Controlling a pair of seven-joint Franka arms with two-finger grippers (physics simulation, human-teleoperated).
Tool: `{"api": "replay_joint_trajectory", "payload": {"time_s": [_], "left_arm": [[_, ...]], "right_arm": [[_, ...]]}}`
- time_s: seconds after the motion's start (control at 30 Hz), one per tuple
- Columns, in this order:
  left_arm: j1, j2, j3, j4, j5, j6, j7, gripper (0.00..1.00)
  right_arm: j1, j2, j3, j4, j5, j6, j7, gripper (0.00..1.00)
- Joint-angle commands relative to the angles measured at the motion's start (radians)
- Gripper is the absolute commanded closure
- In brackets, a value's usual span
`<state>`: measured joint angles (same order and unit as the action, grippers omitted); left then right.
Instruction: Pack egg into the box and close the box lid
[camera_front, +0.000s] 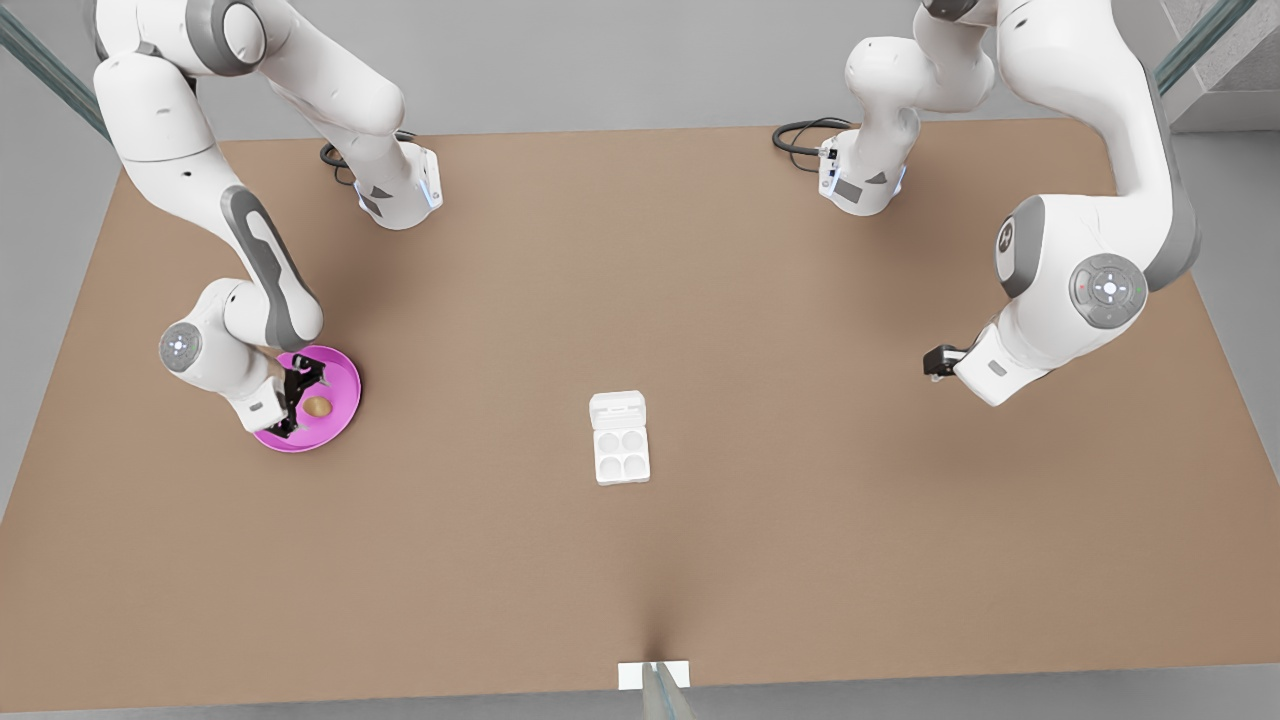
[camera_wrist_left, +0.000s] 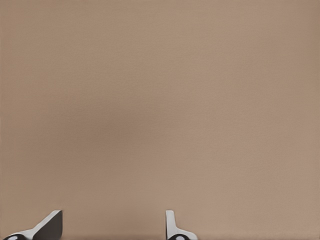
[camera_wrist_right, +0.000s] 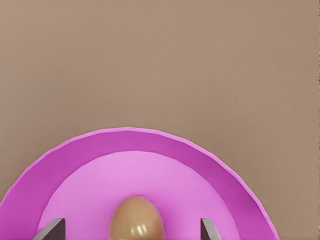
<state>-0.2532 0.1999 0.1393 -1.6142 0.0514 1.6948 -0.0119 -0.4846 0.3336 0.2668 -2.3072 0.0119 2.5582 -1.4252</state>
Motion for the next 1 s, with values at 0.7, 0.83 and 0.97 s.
{"api": "replay_joint_trajectory", "payload": {"time_s": [0.7,0.83,0.97], "left_arm": [[0.0,0.006,0.0,0.0,0.002,0.002,-0.002,0.0],[0.0,0.006,0.0,0.0,0.002,0.002,-0.003,0.0],[0.0,0.007,0.0,0.0,0.002,0.002,-0.003,0.0]], "right_arm": [[-0.008,0.099,-0.001,0.051,-0.001,0.06,0.02,0.0],[-0.025,0.1,-0.003,0.055,-0.003,0.059,0.017,0.0],[-0.028,0.093,-0.001,0.04,-0.003,0.057,0.02,0.0]]}}
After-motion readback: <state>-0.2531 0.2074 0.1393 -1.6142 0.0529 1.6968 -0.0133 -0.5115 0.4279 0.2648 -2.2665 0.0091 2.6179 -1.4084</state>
